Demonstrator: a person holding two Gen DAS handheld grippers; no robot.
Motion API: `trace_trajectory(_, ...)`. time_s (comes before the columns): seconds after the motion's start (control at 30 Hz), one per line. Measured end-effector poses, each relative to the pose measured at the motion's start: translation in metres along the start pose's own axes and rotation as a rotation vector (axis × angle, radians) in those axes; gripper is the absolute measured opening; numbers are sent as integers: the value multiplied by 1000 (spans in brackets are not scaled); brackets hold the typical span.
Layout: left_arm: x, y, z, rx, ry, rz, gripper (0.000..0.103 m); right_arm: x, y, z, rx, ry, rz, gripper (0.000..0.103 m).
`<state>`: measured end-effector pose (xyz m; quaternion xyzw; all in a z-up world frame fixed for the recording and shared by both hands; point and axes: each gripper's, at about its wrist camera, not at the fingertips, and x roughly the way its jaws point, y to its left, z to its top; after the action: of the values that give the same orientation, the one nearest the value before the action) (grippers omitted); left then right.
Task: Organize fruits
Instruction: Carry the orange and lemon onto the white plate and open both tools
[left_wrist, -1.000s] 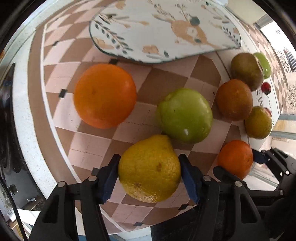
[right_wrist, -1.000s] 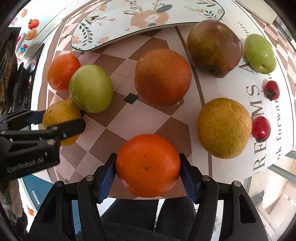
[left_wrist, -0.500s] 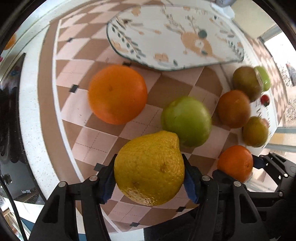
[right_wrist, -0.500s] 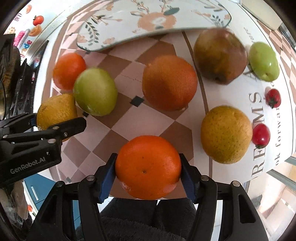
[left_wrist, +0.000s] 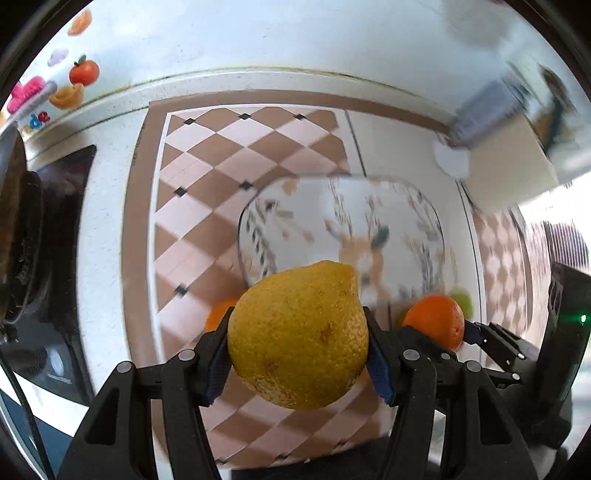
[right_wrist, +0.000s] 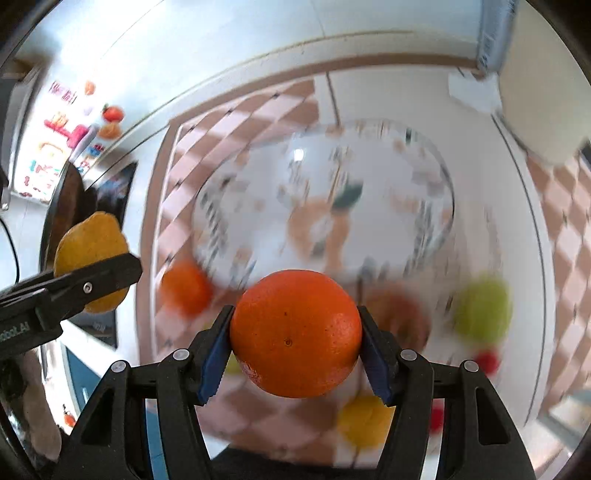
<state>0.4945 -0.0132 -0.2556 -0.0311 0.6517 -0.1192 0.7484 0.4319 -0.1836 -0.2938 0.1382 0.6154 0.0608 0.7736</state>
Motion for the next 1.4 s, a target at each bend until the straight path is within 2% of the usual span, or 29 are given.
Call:
trace_trajectory(0.07, 18, 4, 22, -85, 31, -26, 59, 14, -12, 37, -29, 14, -20, 66)
trace_trajectory(0.13, 44, 1, 42, -159, 66, -41, 59, 28, -19, 59, -72, 30, -44, 66)
trace_trajectory(0.3, 95, -2, 67, -243, 156, -39, 59, 59, -28, 101, -155, 69, -66, 66)
trace_trajectory(0.4, 112, -4, 72, -275, 181, -60, 59, 69, -30, 113, -195, 81, -78, 66)
trace_trajectory(0.7, 130, -21, 76, -255, 233, -24, 60, 91, -39, 123, -222, 126, -71, 67)
trace_trajectory(0.8, 133, -23, 79, -246, 236, -13, 61, 93, -38, 125, -237, 140, -74, 71)
trace_trajectory(0.83, 133, -24, 79, -246, 233, -16, 69, 93, -36, 126, -239, 140, -72, 80)
trace_trajectory(0.87, 133, -25, 80, -245, 226, -12, 73, 91, -36, 126, -240, 136, -81, 82)
trace_trajectory(0.93, 130, -26, 84, -236, 212, -15, 89, 90, -32, 128, -241, 131, -91, 85)
trace_trajectory(0.97, 128, -27, 85, -229, 205, -20, 90, 90, -32, 128, -236, 133, -93, 91)
trace_trajectory(1.0, 126, -28, 85, -222, 200, -20, 90, 87, -33, 128, -229, 132, -100, 93)
trace_trajectory(1.3, 78, -35, 67, -155, 81, 99, 91, 51, -46, 111, -144, 121, -144, 93)
trace_trajectory(1.4, 59, -36, 51, -139, 43, 132, 91, 33, -55, 99, -107, 113, -157, 93)
